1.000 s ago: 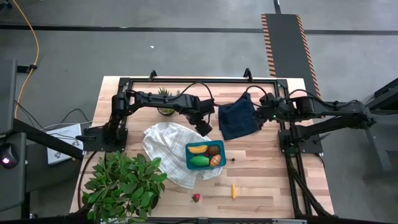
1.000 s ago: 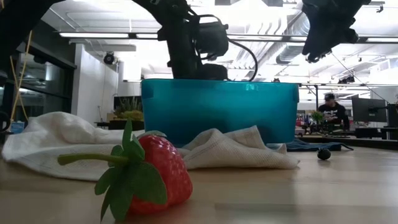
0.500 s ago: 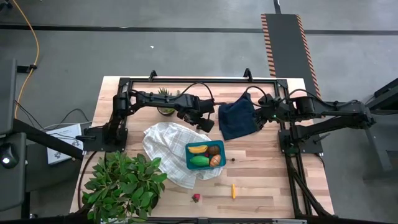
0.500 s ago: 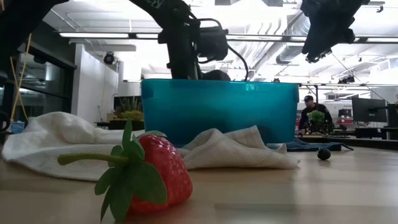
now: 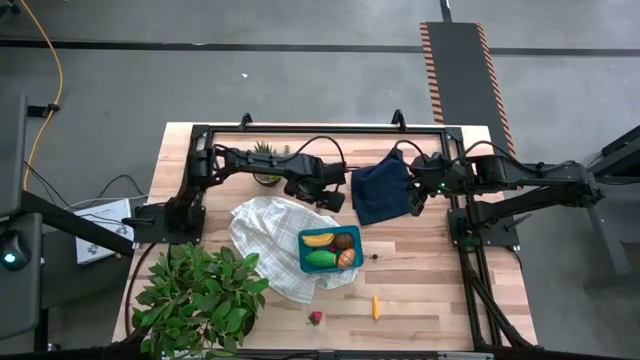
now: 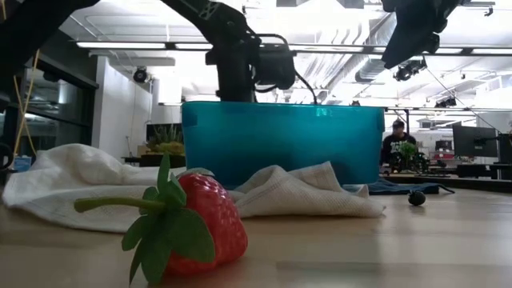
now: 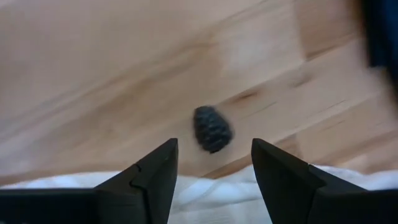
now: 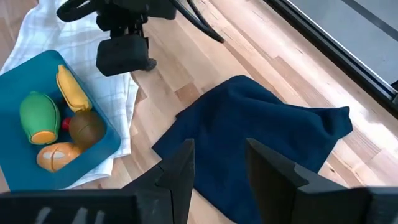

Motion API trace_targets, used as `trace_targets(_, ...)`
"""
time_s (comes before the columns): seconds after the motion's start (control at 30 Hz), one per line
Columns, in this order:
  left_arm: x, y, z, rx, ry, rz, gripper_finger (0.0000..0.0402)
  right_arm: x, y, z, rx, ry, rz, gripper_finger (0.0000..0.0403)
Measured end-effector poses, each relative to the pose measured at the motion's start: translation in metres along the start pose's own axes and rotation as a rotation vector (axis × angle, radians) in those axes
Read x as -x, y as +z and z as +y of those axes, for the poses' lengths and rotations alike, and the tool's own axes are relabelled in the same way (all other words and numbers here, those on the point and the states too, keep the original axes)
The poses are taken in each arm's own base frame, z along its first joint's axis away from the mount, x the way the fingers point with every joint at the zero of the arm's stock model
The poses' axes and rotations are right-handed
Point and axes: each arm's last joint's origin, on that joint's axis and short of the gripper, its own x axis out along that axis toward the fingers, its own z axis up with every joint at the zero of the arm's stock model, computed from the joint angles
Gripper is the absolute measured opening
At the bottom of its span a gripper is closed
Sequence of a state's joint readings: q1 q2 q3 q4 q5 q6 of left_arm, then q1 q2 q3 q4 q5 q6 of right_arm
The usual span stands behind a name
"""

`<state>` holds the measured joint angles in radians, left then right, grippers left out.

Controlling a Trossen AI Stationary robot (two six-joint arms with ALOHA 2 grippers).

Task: Pick and placing Produce into tupperware
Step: Put the blackberry into the blue bin

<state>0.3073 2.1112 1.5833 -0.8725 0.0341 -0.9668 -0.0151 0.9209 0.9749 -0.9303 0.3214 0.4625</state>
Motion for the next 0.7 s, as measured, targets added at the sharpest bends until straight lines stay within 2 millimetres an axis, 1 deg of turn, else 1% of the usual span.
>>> trace_targets(0.13,-0.0059,0.0000,-0.0003,0.000,0.007,0.013,0.0182,0.0000,0.0001,0.0001,0.000,0.001,-0.001,0.0133)
trace_targets(0.5,-0.0058,0.0014,-0.0003,-0.001,0.019,-0.020,0.0162,0.0001,0.0006,0.0006,-0.011,0.013,-0.003,0.0133)
trace_targets(0.7,-0.0058,0.0020,0.0002,-0.036,0.036,-0.041,0.0154,0.0000,0.0019,0.0013,-0.018,0.020,-0.015,0.0133)
